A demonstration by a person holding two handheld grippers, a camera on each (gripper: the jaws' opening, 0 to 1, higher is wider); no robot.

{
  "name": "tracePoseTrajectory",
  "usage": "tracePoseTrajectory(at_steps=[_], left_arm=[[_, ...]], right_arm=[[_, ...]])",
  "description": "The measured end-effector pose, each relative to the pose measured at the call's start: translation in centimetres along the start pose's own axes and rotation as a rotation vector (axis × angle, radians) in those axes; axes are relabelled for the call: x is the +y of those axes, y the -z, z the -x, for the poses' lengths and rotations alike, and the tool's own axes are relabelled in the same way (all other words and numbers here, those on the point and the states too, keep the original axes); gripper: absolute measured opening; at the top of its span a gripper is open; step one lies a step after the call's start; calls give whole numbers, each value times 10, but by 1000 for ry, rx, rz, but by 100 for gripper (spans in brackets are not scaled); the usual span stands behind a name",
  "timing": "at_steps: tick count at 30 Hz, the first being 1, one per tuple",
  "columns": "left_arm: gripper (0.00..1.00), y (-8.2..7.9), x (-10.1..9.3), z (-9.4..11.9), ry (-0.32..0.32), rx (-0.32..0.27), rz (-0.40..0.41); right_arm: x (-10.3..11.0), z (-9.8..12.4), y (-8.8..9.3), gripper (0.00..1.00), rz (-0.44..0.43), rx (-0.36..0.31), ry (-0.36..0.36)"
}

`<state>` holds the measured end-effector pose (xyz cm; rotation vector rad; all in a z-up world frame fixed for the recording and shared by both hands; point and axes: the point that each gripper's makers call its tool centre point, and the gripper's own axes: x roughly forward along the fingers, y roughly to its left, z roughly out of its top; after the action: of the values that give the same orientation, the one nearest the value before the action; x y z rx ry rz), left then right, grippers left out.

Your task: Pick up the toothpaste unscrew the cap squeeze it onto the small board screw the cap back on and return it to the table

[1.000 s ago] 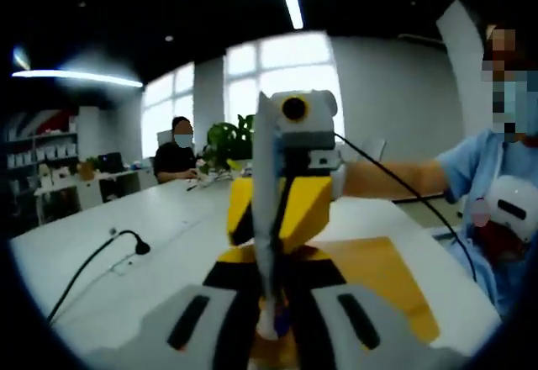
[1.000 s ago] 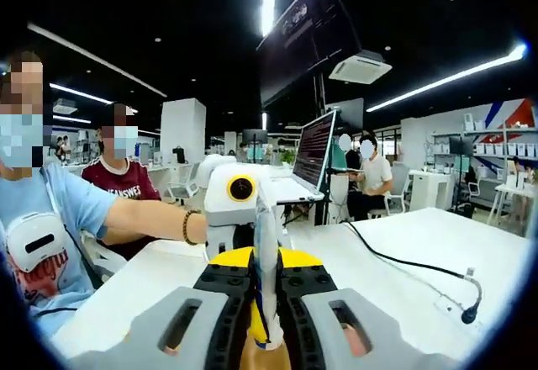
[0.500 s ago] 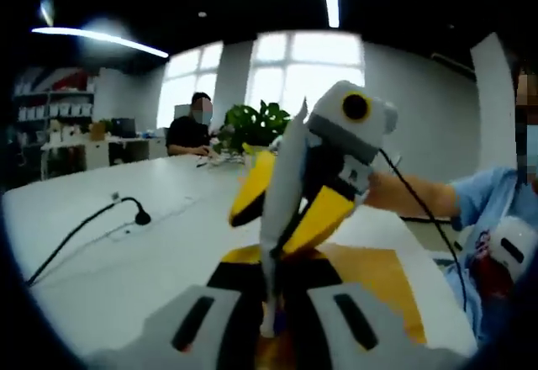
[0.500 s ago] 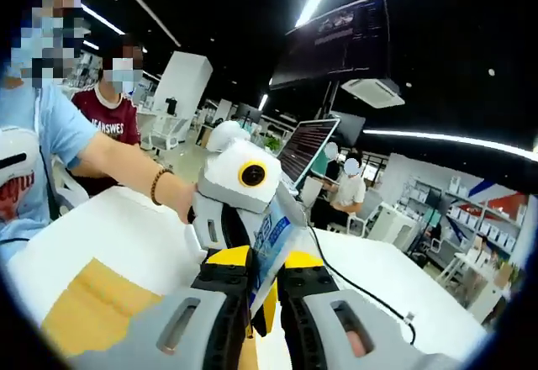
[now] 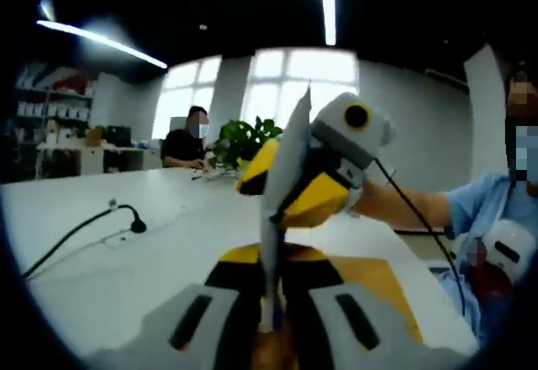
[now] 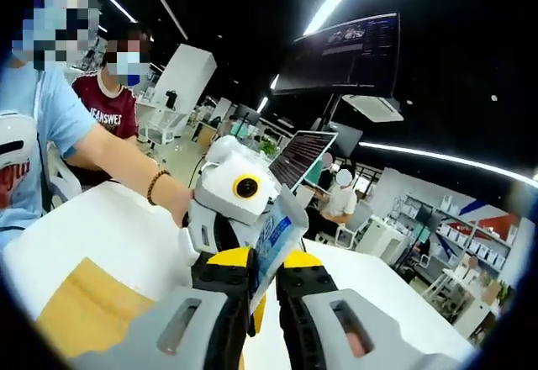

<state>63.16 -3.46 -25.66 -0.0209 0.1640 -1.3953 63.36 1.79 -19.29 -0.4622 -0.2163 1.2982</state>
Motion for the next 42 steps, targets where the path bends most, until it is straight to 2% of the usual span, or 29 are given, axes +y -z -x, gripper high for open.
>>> tracePoseTrajectory(at_steps=[1,3,8,12,14,15,16,21,23,25,33,39,41,42], left_arm=[[6,5,0,1,-3,20,-26],[6,-1,-4,0,5,-31,-97],[8,-8,1,1,20,-74,-26],[9,-11,0,1,34,-95,-7],[6,-13,-3,1,52,-103,-5],[6,-10,3,0,10,-80,-51],[6,-10,7,0,-15,-83,-97],[4,2,11,1,8,-38,-62],[3,5,7,2,56,-54,0],[3,5,13,2,40,-74,-66],[1,4,22,3,27,-84,-39],[1,6,28,4,33,-88,75],[1,11,22,3,67,-74,159],[1,13,25,2,52,-66,164]], right_arm=[[0,1,-2,8,-10,-6,-6],[1,4,-5,8,-29,-14,-24],[2,7,-9,7,-79,-52,-30],[4,4,-5,7,-102,-53,-36],[5,2,0,7,-128,-47,-44],[5,2,1,7,-148,-52,-43],[4,1,3,7,-139,-54,-32],[6,-3,13,7,-133,-47,-20],[8,-6,12,7,-127,-48,-23],[8,-8,14,7,-121,-46,-22],[5,-13,17,7,-116,-14,-8],[2,-16,24,8,109,65,47],[3,-16,28,9,214,93,27],[2,-16,33,9,249,118,31]])
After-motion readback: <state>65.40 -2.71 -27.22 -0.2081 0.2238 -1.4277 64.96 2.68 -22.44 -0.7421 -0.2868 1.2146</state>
